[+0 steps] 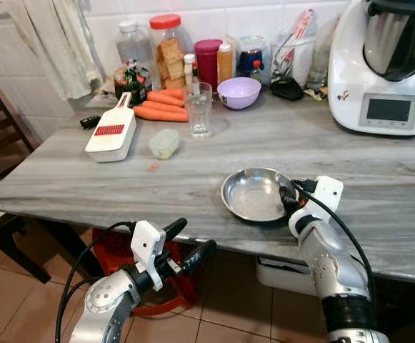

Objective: Setting the table

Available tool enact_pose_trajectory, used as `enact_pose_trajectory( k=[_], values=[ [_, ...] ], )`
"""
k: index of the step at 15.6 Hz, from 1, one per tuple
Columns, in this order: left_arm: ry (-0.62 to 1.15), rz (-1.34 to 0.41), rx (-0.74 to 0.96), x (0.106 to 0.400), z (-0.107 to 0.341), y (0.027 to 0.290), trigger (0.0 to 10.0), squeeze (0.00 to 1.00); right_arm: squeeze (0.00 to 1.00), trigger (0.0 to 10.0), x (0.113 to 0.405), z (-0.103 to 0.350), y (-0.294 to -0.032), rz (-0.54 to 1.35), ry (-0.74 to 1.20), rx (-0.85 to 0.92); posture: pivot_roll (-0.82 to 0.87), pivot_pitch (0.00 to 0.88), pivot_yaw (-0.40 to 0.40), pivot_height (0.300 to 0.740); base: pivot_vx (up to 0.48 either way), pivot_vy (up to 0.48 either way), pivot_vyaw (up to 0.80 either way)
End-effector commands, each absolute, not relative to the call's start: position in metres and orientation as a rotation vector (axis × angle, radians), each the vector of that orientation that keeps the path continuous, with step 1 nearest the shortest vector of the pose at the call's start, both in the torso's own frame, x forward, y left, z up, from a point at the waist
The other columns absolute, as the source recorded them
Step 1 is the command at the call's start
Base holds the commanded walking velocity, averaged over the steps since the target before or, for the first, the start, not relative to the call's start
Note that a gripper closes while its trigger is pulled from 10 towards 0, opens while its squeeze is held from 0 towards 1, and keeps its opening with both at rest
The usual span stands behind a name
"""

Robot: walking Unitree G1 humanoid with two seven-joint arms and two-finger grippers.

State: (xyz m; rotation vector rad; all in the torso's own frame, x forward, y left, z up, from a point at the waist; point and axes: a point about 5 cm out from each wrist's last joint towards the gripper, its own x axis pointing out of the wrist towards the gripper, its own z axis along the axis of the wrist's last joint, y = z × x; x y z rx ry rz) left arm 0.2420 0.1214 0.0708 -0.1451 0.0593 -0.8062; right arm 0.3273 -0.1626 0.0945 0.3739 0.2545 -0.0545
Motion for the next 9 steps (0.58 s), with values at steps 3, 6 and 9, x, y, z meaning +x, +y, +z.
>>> enact_pose_trajectory(
  k=[3,6,9],
  values=[
    [0.058,-0.809,-0.121,0.244,0.071,0.124,10.0,0.0,1.0,10.0,0.33,0.1,-0.157,-0.046,0.208,0.41,-0.04,0.0,0.108,0.74,0.0,0.0,0.0],
    [0.034,-0.755,-0.094,0.247,0.074,0.125,10.0,0.0,1.0,10.0,0.325,0.107,-0.162,-0.042,0.143,0.34,-0.04,0.0,0.109,0.74,0.0,0.0,0.0],
    [0.013,-0.583,-0.093,0.261,0.077,0.135,10.0,0.0,1.0,10.0,0.312,0.123,-0.174,-0.037,0.024,0.245,-0.04,0.0,0.11,0.74,0.0,0.0,0.0]
  ],
)
